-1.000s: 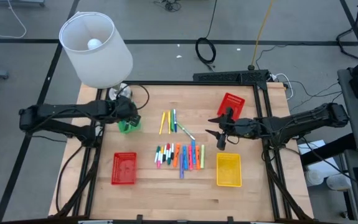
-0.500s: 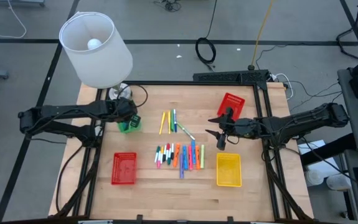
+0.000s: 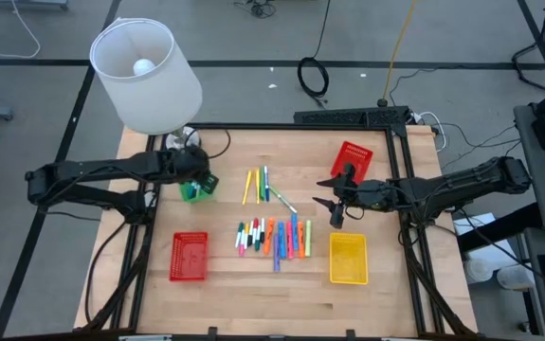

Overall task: Pick & Place Markers
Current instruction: Put the right green marker pen into the green basket

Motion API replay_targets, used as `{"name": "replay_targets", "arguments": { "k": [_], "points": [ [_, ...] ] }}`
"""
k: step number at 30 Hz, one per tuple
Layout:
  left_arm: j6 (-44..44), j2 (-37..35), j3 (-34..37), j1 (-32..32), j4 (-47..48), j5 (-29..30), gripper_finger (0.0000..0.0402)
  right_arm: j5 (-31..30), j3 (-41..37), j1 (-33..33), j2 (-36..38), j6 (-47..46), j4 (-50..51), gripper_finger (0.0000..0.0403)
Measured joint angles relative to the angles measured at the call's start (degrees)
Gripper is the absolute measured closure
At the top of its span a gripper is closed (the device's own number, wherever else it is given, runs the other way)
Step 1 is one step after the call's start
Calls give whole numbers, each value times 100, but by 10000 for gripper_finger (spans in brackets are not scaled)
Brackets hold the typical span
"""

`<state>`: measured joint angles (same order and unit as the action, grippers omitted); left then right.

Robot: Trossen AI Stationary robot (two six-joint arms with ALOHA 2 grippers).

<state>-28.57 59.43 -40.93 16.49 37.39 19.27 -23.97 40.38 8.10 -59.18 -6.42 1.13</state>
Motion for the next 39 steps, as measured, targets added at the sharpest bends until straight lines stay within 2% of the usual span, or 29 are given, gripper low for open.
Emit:
{"name": "replay_targets", "arguments": {
  "k": [5, 7, 10, 13, 16, 21, 26, 39],
  "points": [
    [1176, -570, 1, -528, -1734, -37, 236, 0, 0, 0, 0, -33, -2, 199],
    [1525, -770, 126, -863, -2738, -200, 236, 4, 0, 0, 0, -88, 0, 201],
    [2311, -862, 608, -1459, -4687, -846, 236, 23, -60, 0, -7, -205, -154, 201],
    [3116, -740, 1263, -1967, -6544, -1436, 236, 242, -352, 17, -10, -178, -821, 200],
    [3410, -669, 1758, -2279, -7604, -1623, 236, 631, -675, 38, -11, 11, -1666, 200],
    [3238, -653, 2072, -2568, -8042, -1630, 236, 918, -1010, 37, -11, 286, -2487, 202],
    [3353, -657, 2072, -2699, -8412, -1629, 236, 925, -1025, 37, -11, 284, -2549, 202],
    [3431, -657, 2072, -2705, -8429, -1624, 236, 931, -1025, 183, -9, 306, -2618, 206]
  ]
}}
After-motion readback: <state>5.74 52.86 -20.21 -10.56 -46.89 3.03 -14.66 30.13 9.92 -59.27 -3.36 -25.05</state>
